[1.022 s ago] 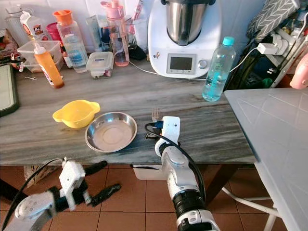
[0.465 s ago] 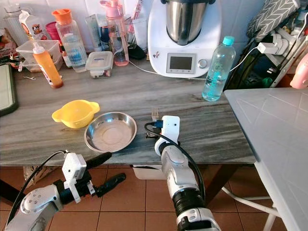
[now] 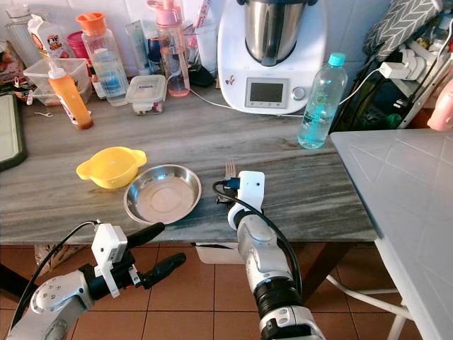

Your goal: Setting the table

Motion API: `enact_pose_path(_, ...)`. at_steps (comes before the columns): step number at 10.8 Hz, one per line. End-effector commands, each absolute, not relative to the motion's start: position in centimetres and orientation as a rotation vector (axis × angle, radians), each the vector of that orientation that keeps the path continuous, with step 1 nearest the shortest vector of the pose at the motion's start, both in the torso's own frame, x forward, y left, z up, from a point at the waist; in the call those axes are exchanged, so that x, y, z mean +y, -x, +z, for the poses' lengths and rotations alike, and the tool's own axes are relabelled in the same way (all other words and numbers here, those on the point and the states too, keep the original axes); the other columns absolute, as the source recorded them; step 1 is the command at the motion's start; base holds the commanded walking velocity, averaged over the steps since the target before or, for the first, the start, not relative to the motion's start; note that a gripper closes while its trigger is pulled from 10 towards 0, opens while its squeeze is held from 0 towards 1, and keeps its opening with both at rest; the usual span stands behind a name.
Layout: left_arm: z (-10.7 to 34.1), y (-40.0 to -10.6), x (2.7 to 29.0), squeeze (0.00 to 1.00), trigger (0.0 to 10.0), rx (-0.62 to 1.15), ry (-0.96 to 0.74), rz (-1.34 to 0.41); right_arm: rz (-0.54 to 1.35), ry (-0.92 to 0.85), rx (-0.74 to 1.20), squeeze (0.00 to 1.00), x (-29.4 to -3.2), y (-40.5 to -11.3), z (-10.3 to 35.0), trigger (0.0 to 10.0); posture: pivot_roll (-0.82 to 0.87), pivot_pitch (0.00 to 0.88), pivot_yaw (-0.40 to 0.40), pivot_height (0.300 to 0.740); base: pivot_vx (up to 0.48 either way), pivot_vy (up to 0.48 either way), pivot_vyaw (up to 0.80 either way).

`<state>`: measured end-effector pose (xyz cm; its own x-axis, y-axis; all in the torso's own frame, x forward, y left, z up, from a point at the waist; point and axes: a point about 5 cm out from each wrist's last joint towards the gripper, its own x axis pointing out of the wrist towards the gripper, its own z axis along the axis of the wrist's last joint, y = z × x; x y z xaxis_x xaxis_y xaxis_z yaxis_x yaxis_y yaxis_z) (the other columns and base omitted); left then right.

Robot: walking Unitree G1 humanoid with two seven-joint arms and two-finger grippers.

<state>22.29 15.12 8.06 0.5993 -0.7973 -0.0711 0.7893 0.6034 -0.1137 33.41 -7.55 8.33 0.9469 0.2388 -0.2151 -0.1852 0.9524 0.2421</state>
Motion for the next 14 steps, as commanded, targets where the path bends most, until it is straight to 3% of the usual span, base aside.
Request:
enact_pose_path(1, 8.5, -22.4, 15.5, 0.00, 10.0, 0.111, 0.057, -0.916, 0.220, -0.230, 0.252, 1.00, -7.4, -33.4, 8.2, 10.0, 0.06, 0.056, 0.023, 0.740, 0.000, 0.000, 0.00)
enact_pose_path(10, 8.5, -22.4, 15.5, 0.00, 10.0, 0.122, 0.042, -0.913, 0.281, -0.196, 0.287, 1.00, -7.0, -33.0, 7.7, 10.0, 0.06, 0.058, 0.024, 0.740, 0.000, 0.000, 0.00)
enact_pose_path(14, 8.5, -22.4, 15.5, 0.00, 10.0, 0.120, 0.042, -0.914, 0.296, -0.168, 0.214, 1.00, -7.2, -33.1, 9.1, 10.0, 0.06, 0.056, 0.024, 0.740, 0.000, 0.000, 0.00)
